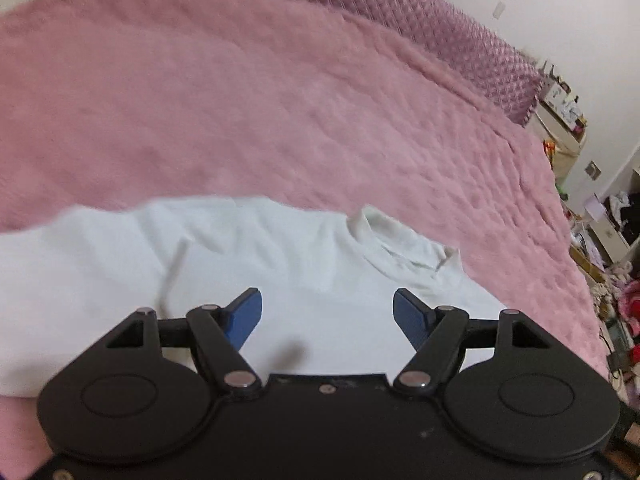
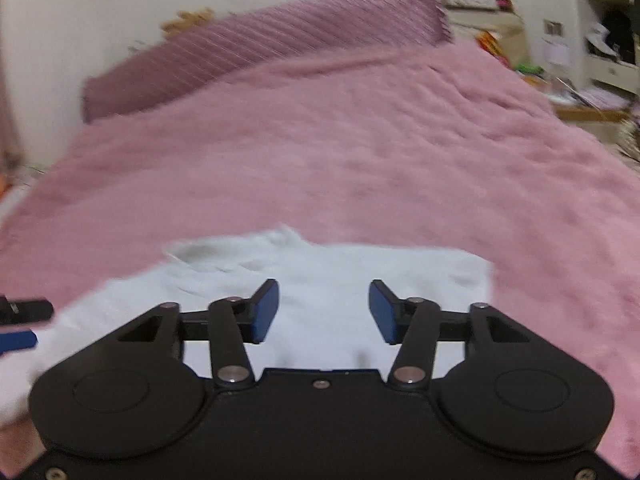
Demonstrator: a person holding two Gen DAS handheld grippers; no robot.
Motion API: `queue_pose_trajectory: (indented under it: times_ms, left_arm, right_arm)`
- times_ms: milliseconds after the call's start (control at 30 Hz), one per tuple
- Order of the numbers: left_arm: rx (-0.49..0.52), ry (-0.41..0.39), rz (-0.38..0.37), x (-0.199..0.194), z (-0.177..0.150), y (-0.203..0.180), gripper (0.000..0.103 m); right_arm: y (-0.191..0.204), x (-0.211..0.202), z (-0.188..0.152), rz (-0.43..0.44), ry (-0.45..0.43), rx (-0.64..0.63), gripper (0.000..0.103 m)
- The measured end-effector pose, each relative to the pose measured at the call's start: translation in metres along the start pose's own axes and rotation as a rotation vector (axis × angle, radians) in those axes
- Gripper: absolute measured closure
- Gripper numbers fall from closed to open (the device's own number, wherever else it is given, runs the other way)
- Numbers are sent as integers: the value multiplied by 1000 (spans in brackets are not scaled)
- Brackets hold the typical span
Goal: Fold small clothes
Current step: 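Open the right tool to release the sleeve onto the shirt body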
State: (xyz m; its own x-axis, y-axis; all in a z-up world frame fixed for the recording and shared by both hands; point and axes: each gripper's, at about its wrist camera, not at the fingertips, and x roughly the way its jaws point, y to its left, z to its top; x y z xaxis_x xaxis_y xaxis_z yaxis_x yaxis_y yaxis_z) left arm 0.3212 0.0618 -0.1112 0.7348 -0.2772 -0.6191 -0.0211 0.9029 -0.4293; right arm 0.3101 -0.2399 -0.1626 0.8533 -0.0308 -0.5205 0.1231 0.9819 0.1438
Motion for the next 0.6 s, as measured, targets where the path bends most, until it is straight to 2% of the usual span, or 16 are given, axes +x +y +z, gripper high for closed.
queue_pose_trajectory:
  times_ms: [33,100,267,500,600]
  left_arm:
    - [3,14,4,7,-1,-1,27]
    - [12,53,41,24,-7,0,27]
    - [26,102,141,42,-23,15,27]
    - [58,113,119,41,-29,28,27]
    - [34,122,96,40,-25,34,27]
  right_arm:
    - [-3,4,-3,-9,18,-3,65]
    - [-11,7,-11,-27,40,-3,68]
    - [-25,16,-27,-109,85,19,68]
    - [-39,25,-40,-159,130,7,69]
    - [-36,27,-40,-181,145,-8,69]
